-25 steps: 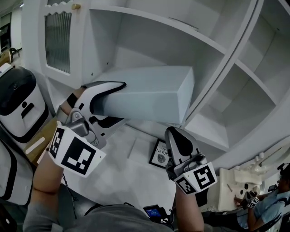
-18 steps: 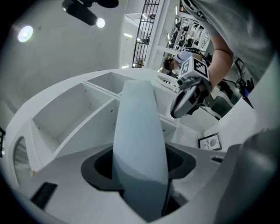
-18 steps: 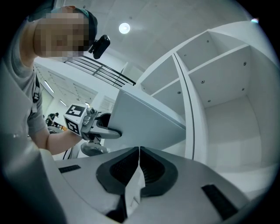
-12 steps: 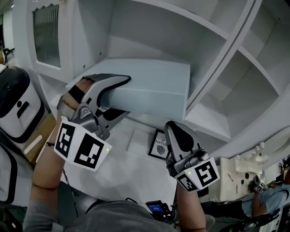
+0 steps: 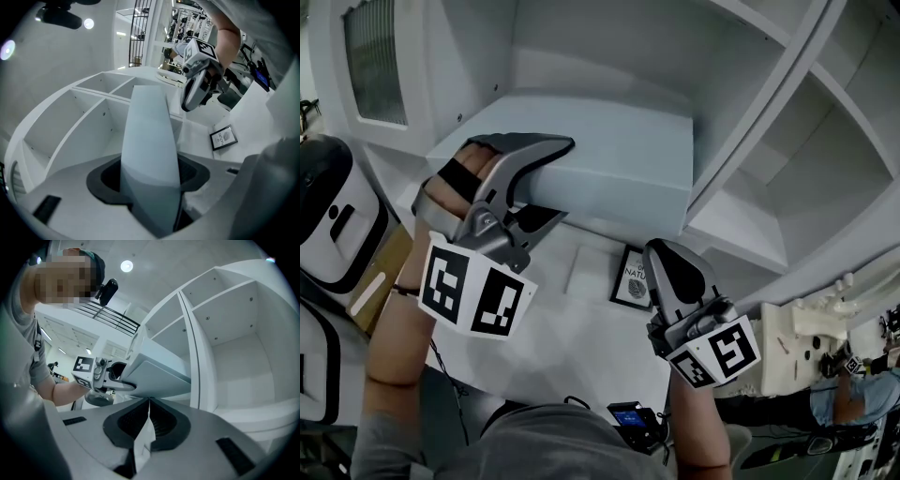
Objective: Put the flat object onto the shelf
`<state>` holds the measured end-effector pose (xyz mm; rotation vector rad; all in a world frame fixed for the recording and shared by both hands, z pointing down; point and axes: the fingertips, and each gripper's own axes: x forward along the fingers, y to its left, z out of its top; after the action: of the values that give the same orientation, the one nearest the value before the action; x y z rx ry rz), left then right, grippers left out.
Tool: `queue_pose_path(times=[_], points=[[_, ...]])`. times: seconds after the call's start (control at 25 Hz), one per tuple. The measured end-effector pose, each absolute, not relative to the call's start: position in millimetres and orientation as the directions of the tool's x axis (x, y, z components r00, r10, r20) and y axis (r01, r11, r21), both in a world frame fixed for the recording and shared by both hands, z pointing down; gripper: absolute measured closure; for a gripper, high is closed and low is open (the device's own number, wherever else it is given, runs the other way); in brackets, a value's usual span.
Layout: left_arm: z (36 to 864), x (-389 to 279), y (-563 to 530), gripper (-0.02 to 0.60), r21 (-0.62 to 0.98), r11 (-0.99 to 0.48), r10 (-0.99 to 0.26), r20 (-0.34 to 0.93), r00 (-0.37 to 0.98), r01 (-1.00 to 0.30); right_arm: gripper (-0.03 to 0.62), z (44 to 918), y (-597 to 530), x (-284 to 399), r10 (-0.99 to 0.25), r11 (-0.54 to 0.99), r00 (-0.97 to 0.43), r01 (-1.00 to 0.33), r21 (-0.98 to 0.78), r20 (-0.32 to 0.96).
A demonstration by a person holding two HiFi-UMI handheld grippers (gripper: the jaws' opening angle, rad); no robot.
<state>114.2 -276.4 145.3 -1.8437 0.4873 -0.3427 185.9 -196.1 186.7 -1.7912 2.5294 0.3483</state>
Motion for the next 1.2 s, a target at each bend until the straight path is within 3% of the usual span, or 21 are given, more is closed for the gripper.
queue_pose_path(times=[0.56,1.2], points=[[186,143,-297,0.304,-0.988,-0.155,-0.555,0.066,0.829,-0.025,0.563,194,-200,197,-0.941,0.289,-0.311,-0.944,0.163,-0.134],[197,156,-310,0.301,-0.992,-0.124,-0.574,0.072,0.816,0.000,0.563,205,-211,196,-0.931,0.328,-0.344,-0.935,0.134,-0.124]])
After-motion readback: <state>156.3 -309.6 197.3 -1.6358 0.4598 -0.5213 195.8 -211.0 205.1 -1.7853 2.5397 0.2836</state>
